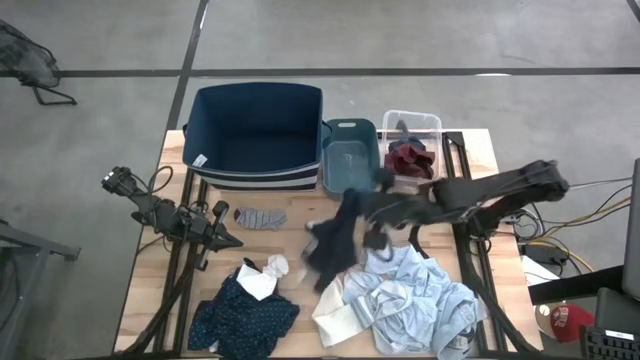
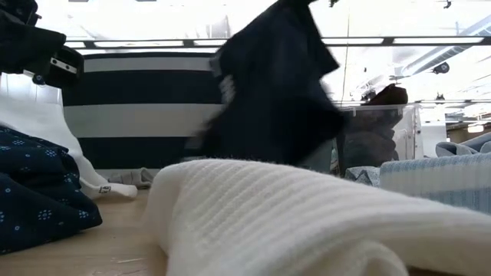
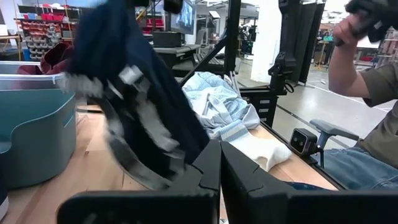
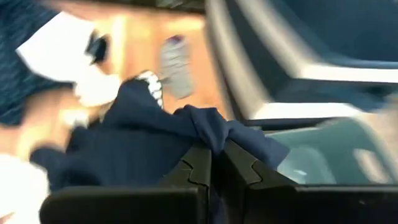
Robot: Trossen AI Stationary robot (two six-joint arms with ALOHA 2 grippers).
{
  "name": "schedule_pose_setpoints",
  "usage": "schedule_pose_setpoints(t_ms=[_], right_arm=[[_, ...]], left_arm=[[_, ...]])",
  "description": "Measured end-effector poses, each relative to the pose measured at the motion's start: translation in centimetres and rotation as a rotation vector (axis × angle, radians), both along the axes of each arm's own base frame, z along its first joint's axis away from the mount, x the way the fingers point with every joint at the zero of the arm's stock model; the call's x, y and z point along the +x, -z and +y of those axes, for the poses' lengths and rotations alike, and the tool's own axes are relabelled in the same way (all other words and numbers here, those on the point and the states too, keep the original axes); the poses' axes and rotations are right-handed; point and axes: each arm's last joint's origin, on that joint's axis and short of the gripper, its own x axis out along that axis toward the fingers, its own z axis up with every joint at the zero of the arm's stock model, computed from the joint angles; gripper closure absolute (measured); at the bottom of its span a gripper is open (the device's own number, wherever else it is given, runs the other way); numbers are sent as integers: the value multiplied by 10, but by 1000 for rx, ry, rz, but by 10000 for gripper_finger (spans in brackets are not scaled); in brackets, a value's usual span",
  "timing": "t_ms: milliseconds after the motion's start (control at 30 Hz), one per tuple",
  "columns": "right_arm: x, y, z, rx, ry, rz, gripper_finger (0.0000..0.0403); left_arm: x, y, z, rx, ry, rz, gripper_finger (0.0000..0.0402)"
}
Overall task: Pick & Place Cloths
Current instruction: Put the black boxer into the transparent bin
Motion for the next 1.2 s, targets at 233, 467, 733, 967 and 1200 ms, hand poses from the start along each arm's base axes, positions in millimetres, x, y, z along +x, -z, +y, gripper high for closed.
schedule_pose_setpoints(t_ms=[233,467,733,967,1200], right_arm=[[-52,-47,-19,-123,211,-208,392],[-95,-83,-35,-308,444,-362,392],[-115,-126,-53,-453,578,-525,392],[-121,-136,-78,-555,715,-502,392],[-106,-99,-107,-552,819,-281,391]], left_arm=[[0,0,0,0,0,0,399],[0,0,0,0,0,0,399],[0,0,0,0,0,0,399],[0,0,0,0,0,0,399],[0,0,0,0,0,0,399]])
